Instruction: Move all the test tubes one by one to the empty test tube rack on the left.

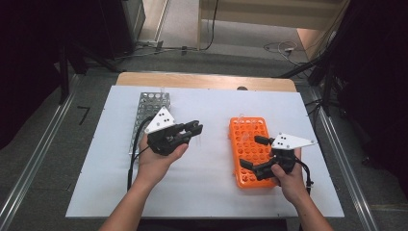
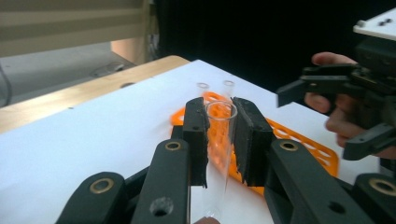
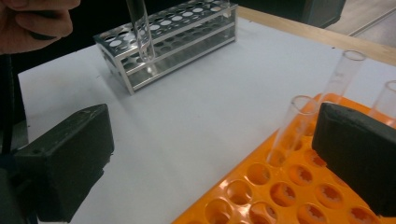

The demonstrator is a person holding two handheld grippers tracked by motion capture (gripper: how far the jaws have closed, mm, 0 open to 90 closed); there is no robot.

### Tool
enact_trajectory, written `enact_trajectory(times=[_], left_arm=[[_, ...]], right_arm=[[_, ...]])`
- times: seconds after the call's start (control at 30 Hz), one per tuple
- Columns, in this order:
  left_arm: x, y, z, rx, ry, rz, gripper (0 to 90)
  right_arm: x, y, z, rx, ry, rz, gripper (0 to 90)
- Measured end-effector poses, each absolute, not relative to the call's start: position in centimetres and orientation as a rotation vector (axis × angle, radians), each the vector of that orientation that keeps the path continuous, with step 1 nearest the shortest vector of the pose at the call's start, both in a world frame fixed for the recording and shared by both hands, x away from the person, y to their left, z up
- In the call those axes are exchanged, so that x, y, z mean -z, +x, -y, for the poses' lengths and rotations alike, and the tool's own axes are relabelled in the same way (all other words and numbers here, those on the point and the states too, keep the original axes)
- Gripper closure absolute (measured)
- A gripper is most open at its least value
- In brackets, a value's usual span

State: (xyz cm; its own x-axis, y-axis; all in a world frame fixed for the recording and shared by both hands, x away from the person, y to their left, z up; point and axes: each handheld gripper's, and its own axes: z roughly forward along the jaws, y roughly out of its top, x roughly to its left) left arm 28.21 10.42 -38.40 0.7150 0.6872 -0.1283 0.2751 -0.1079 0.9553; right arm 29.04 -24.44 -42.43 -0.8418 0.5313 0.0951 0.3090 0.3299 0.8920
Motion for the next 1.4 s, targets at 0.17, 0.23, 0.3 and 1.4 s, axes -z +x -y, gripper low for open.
enact_trajectory(times=[0.17,0.23,0.3,1.4], left_arm=[[38.0,29.3,-12.0,-0.457,1.676,-0.817,76.5],[37.9,30.0,-12.8,-0.485,1.667,-0.838,76.5],[37.8,30.5,-13.5,-0.506,1.649,-0.864,76.5],[38.2,40.0,-17.9,-0.731,1.554,-1.079,76.5]], right_arm=[[42.4,29.5,25.8,-1.528,0.807,-2.344,0.0],[42.4,29.7,26.4,-1.529,0.819,-2.329,0.0],[42.3,29.8,26.9,-1.531,0.842,-2.314,0.0],[43.0,30.9,29.0,-1.515,0.922,-2.281,0.0]])
